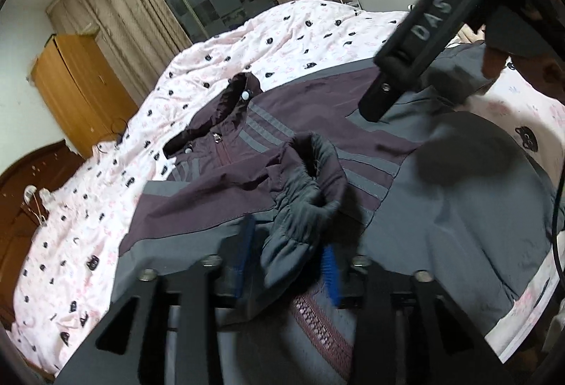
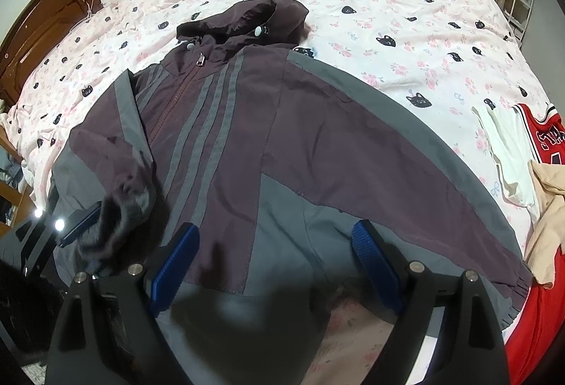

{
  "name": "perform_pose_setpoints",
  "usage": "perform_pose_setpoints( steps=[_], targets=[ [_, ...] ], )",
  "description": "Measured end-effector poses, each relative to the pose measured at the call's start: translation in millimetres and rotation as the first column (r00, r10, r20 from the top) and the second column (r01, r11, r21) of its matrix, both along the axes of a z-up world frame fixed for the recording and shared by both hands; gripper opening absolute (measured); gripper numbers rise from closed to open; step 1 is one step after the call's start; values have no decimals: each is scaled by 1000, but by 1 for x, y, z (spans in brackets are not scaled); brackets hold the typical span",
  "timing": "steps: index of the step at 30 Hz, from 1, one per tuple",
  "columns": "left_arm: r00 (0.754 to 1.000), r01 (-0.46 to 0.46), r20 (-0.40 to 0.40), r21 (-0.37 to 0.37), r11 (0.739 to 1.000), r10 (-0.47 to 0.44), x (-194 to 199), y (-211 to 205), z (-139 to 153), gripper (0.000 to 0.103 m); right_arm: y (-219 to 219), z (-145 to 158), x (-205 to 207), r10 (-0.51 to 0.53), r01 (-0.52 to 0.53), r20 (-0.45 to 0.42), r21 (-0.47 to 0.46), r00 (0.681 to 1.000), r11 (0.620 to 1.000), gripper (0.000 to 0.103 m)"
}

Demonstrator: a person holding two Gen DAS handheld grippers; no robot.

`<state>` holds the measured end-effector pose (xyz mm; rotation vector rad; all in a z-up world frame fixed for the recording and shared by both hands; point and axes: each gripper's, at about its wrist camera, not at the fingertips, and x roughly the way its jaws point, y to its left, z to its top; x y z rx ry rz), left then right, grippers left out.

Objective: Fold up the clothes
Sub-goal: 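Lay the sleeve on the jacket front and open the left gripper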

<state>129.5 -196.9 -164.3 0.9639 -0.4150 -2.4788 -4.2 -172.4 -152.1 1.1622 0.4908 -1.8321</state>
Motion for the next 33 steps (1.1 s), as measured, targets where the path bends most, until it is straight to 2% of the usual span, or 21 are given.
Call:
perform_pose_setpoints(
  steps=[1, 2, 4, 11, 12, 14, 16, 18, 24, 28, 33],
  targets=[
    [1000, 4, -1, -12, 1000, -4, 2, 2, 0, 51, 0, 1, 0, -1, 1, 3, -4, 1000, 1000, 89],
    [1000, 8, -2, -23, 1000, -8, 3, 4, 0, 55, 0, 1, -1, -3, 3, 7, -7, 1000, 1000, 89],
    [1000, 15, -5, -45, 999, -16, 6, 8, 1, 56, 0, 2, -1, -4, 5, 14, -15, 1000, 1000, 89],
    [997, 54, -50, -36, 998, -55, 28, 13, 14, 61, 1, 12, 9, 35, -32, 37, -85, 999, 996, 89],
    [997, 51, -57, -35, 998, -53, 31, 12, 16, 61, 1, 15, 12, 49, -45, 41, -103, 998, 994, 88],
    [997, 33, -67, -36, 999, -35, 40, 4, 20, 63, 0, 18, 20, 97, -87, 67, -140, 993, 986, 77],
    [997, 4, -72, -56, 998, -8, 46, -6, 23, 64, -2, 20, 30, 159, -135, 120, -187, 980, 973, 73],
    [997, -26, -76, -66, 998, 21, 52, -19, 26, 64, -5, 21, 42, 199, -169, 133, -205, 971, 964, 70],
    [987, -144, -92, -91, 985, 135, 64, -74, 41, 65, -19, 12, 75, 300, -263, 173, -208, 938, 942, 43],
    [976, -206, -94, -95, 974, 197, 65, -113, 50, 65, -22, 8, 86, 315, -276, 178, -214, 932, 937, 42],
    [976, -214, -62, -66, 975, 210, 50, -151, 51, 67, -22, 4, 82, 287, -241, 194, -232, 938, 942, 42]
  ],
)
